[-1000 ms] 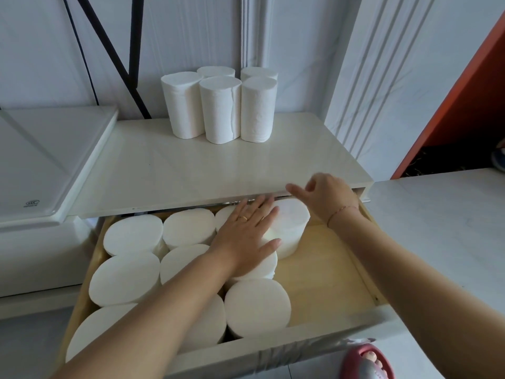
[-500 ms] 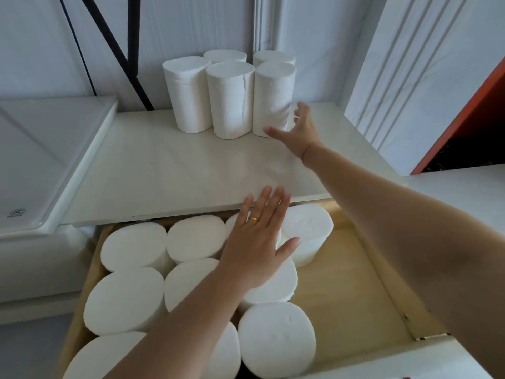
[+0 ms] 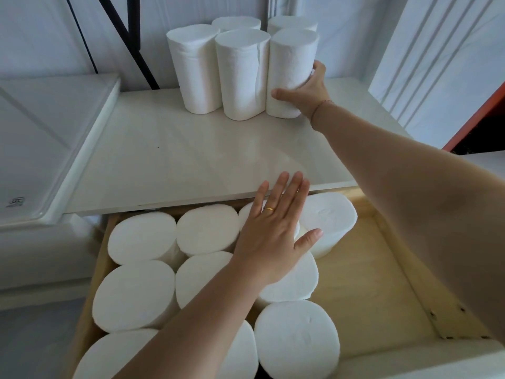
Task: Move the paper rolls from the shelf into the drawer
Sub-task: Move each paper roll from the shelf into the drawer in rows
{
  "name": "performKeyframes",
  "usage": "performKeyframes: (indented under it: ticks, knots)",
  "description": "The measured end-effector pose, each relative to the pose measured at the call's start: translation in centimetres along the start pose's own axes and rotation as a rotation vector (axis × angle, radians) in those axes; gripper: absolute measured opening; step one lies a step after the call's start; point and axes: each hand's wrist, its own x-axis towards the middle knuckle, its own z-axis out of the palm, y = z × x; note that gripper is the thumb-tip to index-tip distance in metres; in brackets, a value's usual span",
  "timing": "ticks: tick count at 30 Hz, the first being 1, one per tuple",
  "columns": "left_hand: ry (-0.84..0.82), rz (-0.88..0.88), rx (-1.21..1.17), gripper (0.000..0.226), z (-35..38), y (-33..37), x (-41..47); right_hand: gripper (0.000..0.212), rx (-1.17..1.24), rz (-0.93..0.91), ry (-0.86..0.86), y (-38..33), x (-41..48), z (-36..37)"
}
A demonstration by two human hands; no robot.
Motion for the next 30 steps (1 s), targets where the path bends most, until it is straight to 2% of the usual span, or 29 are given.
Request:
performKeyframes:
  ticks: [7,15,18,25,30]
  knots:
    - [0.018,0.005,0.023,0.073,0.0,0.0,0.0,0.093,-0.06,-0.01,-0.065,-0.3,-2.9,-1.8]
    - [-0.002,-0.015,0.077,0.072,0.2,0.2,-0.1,0.088,-0.071,-0.033,-0.184,-0.2,-10.8,-9.1]
    - [-0.021,-0.013,0.093,0.071,0.0,0.3,-0.1,0.096,-0.066,-0.026,-0.226,-0.4,-14.1,-11.8]
    - [-0.094,-0.018,0.11,0.067,-0.3,1.0,-1.0,0.097,-0.112,-0.024,-0.287,-0.7,-19.8,-16.1]
    - [-0.228,0.008,-0.001,0.062,0.0,1.5,-2.1,0.096,-0.08,-0.005,-0.307,0.2,-22.4,-18.3]
